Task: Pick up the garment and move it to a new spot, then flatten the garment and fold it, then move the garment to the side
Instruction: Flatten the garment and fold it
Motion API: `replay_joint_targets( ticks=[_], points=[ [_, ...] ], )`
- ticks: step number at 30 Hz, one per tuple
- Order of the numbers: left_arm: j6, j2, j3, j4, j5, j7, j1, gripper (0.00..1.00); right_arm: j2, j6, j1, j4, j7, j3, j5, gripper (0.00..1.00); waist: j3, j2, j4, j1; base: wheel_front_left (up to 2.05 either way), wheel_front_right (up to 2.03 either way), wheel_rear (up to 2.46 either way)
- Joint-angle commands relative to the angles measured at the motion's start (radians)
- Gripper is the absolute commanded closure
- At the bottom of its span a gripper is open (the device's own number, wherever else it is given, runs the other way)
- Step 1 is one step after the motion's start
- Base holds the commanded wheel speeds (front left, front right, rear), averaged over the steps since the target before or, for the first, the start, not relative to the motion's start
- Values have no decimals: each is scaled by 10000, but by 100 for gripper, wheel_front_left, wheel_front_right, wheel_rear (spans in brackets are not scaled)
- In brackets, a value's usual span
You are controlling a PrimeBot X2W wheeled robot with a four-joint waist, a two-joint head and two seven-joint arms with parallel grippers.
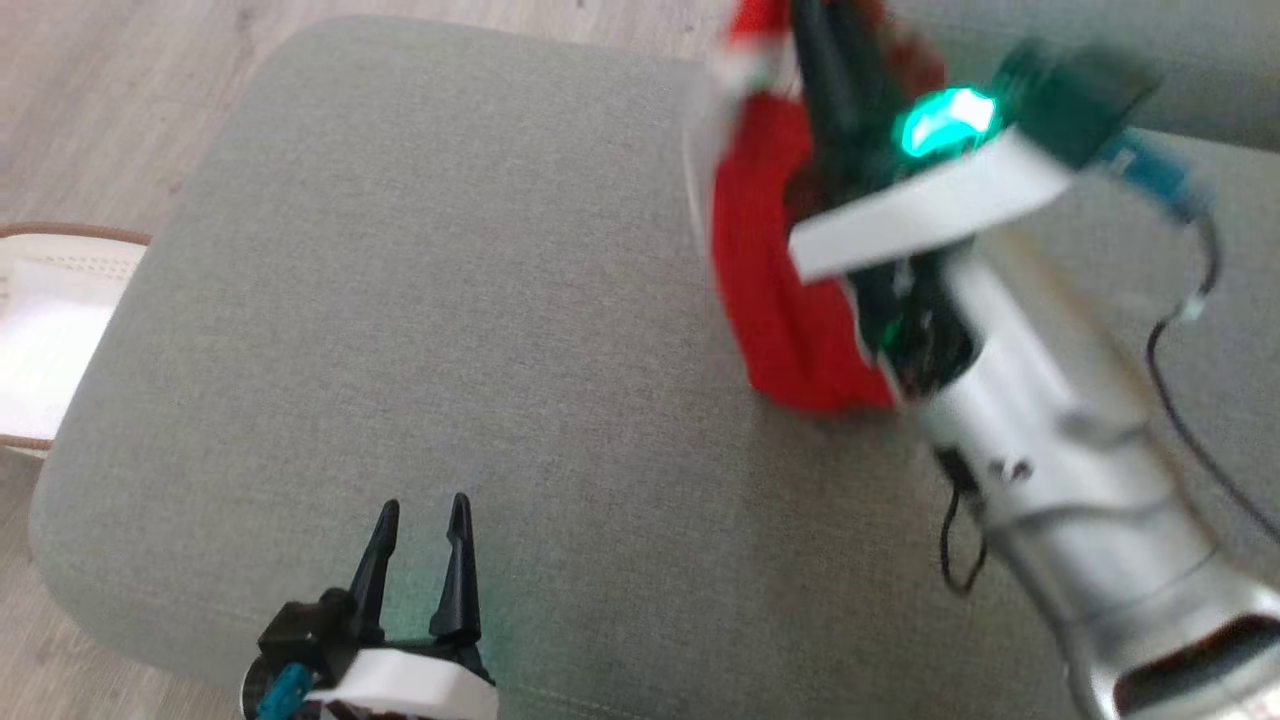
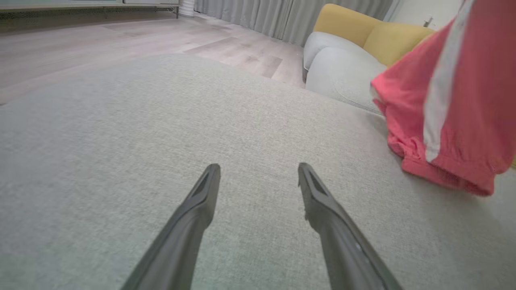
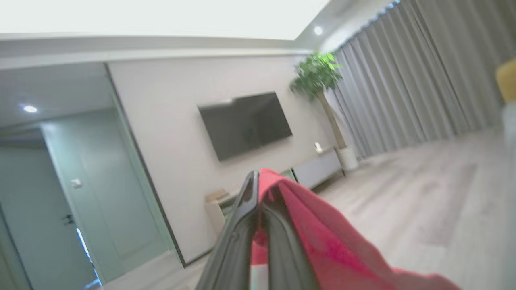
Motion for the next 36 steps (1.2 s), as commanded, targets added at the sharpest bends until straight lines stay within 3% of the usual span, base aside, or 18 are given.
replay_joint_targets(
  ticks=[1,5,10,15,16,17,18,19,20,21,22,23,27,31,36],
  points=[
    [48,5,394,-248,-8,-95,-22,0,183,35,-594,-675,-111,-121,248,100,-93,0,109,0,0,0,0],
    [127,5,621,-351,-54,-95,45,0,183,35,-878,-652,-111,-887,231,100,-75,0,2,0,0,0,0],
    [147,5,791,-514,-137,-95,151,0,127,35,-104,453,-111,-1795,-353,100,0,0,-499,0,0,0,0],
    [102,5,707,-616,-124,-95,-20,0,-1030,35,1418,1768,90,-2029,-584,100,73,0,-1054,0,0,0,0],
    [83,5,659,-625,-67,-95,-79,0,-1299,35,1690,2001,107,-2096,-643,96,85,0,-1164,0,0,0,0],
    [71,5,618,-630,-62,-95,-135,0,-1539,35,1926,2201,85,-2238,-679,81,94,0,-1265,0,0,0,0],
    [56,5,573,-630,-59,-95,-194,0,-1734,35,2134,2382,63,-2389,-703,74,108,0,-1357,0,0,0,0],
    [46,5,538,-627,-28,-95,-254,0,-1928,35,2315,2555,48,-2475,-778,82,115,0,-1455,0,0,0,0],
    [41,5,521,-628,-24,-95,-307,0,-2085,35,2453,2704,34,-2543,-858,84,117,0,-1558,0,0,0,0],
    [26,5,492,-616,16,-95,-355,0,-2164,35,2562,2855,41,-2616,-863,65,116,0,-1656,0,0,0,0],
    [7,5,468,-605,50,-95,-392,0,-2200,35,2636,2992,103,-2645,-850,21,105,0,-1751,0,0,0,0],
    [-5,5,457,-598,73,-95,-415,0,-2244,35,2659,3057,114,-2611,-911,0,90,0,-1849,0,0,0,0],
    [-27,5,411,-563,110,-95,-458,0,-2387,35,2674,3148,91,-2360,-1375,0,27,0,-2077,0,0,0,0],
    [-48,5,401,-526,138,-95,-452,0,-2527,35,2681,3042,-83,-2591,-2932,0,-75,0,-2303,0,0,0,0],
    [-31,5,448,-549,126,-95,-416,0,-1679,35,3719,1056,-106,-3871,-5206,0,-139,0,-2511,0,0,0,0]
  ],
)
